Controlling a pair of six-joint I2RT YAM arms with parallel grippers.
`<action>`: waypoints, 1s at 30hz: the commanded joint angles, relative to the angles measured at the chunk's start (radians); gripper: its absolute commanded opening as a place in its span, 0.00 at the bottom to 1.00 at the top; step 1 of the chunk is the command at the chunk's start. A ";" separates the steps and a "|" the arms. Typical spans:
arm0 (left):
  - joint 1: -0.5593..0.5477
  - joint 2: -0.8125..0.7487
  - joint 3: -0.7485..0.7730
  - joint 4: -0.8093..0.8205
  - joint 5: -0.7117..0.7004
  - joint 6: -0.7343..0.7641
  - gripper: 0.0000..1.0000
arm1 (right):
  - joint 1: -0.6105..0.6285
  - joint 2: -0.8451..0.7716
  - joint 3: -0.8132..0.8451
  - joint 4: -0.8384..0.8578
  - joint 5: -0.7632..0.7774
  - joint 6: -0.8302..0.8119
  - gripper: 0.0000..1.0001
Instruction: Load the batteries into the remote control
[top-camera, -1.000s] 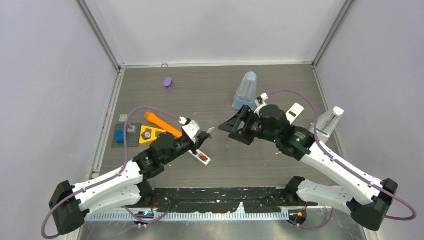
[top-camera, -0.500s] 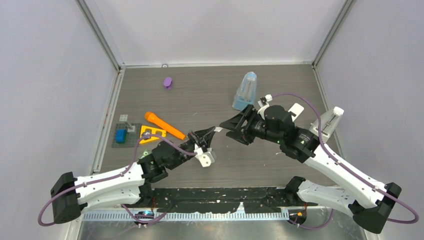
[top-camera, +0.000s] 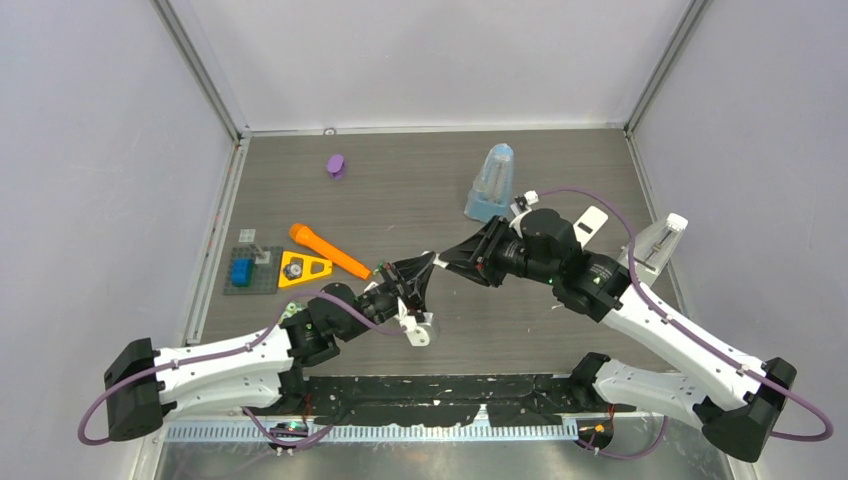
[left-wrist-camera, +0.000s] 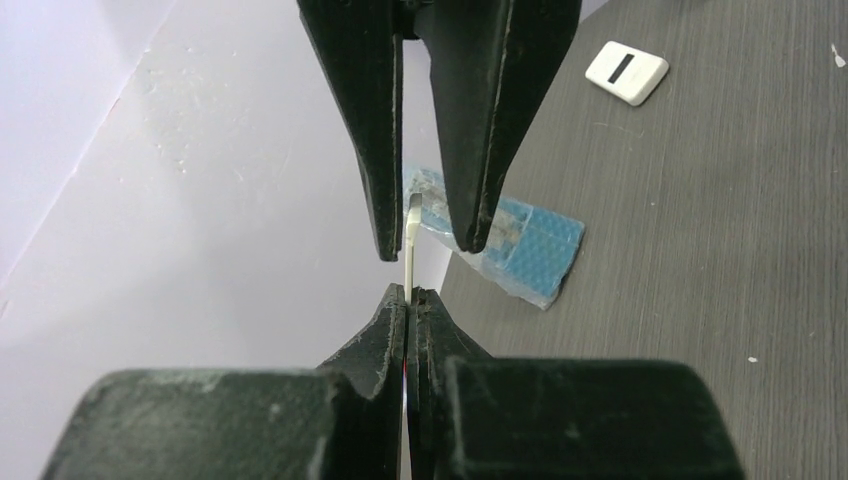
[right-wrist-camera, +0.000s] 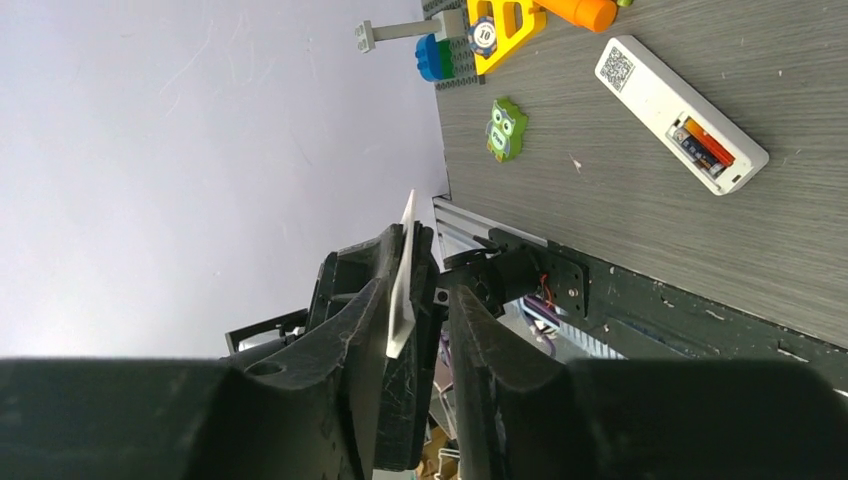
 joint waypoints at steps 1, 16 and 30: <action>-0.009 0.012 0.024 0.073 0.009 0.035 0.00 | 0.007 0.008 -0.002 0.058 -0.032 0.018 0.30; -0.029 -0.083 0.068 -0.094 -0.211 -0.475 1.00 | -0.001 -0.069 -0.091 0.103 0.011 -0.012 0.05; 0.178 -0.267 0.192 -0.774 -0.176 -1.629 1.00 | -0.006 -0.103 -0.384 0.380 -0.019 -0.246 0.05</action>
